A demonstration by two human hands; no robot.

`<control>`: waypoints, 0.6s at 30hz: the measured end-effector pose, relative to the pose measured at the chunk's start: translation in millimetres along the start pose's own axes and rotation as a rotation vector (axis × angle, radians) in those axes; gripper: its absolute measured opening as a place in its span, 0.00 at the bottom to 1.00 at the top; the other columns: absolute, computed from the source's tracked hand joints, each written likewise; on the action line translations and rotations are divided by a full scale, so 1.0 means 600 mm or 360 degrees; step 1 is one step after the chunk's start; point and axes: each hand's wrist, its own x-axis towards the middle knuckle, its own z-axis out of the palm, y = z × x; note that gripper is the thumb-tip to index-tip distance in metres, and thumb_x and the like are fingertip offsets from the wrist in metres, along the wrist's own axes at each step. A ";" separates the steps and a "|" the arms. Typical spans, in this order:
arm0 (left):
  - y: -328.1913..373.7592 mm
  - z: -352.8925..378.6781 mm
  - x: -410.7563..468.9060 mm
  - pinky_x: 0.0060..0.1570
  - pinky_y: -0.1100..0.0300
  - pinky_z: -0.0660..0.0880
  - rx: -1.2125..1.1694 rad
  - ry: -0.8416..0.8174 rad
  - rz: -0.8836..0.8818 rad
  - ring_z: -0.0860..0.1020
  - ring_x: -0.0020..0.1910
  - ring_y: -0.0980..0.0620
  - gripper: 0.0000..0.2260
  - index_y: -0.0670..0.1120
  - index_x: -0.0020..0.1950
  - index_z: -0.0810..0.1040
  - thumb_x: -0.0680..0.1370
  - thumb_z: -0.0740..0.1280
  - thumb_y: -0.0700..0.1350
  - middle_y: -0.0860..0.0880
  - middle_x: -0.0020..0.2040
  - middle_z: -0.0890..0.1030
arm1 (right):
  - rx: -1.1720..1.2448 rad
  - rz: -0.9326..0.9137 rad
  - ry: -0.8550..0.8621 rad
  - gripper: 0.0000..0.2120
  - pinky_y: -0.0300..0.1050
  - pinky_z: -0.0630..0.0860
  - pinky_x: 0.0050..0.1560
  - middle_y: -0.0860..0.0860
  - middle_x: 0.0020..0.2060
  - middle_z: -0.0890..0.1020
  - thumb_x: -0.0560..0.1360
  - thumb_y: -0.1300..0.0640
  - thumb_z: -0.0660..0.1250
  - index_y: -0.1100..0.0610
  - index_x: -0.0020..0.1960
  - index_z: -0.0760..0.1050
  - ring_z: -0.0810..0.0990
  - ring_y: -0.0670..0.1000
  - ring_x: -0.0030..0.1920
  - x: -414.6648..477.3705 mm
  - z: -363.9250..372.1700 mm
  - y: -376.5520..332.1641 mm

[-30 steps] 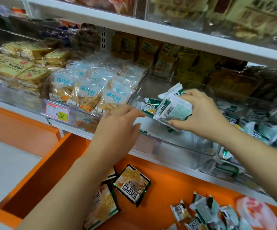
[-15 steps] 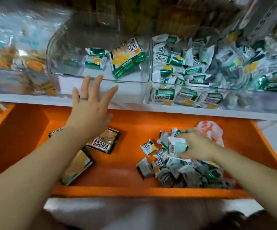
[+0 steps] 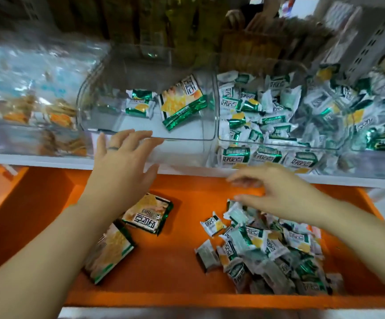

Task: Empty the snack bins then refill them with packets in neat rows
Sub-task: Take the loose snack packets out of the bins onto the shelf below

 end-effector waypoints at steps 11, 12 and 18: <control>-0.043 -0.048 0.032 0.65 0.56 0.62 -0.0283 -0.0073 0.0045 0.71 0.65 0.52 0.17 0.57 0.69 0.70 0.80 0.59 0.49 0.57 0.66 0.74 | -0.1103 -0.0130 0.0058 0.26 0.51 0.73 0.56 0.53 0.63 0.72 0.72 0.53 0.70 0.48 0.69 0.67 0.70 0.56 0.64 0.323 -0.082 -0.120; -0.047 -0.047 0.034 0.65 0.57 0.61 -0.0310 -0.0077 0.0051 0.70 0.66 0.54 0.17 0.58 0.70 0.69 0.81 0.59 0.49 0.58 0.67 0.73 | -0.1255 -0.0031 -0.0066 0.32 0.52 0.73 0.55 0.54 0.65 0.69 0.71 0.54 0.71 0.49 0.72 0.63 0.68 0.58 0.66 0.346 -0.077 -0.117; -0.065 -0.043 0.042 0.68 0.56 0.62 -0.0408 -0.0065 0.0096 0.69 0.66 0.54 0.16 0.58 0.70 0.69 0.82 0.57 0.51 0.58 0.67 0.74 | -0.1486 0.0145 -0.0157 0.15 0.49 0.70 0.43 0.57 0.51 0.74 0.72 0.65 0.67 0.58 0.58 0.71 0.75 0.60 0.59 0.419 -0.066 -0.109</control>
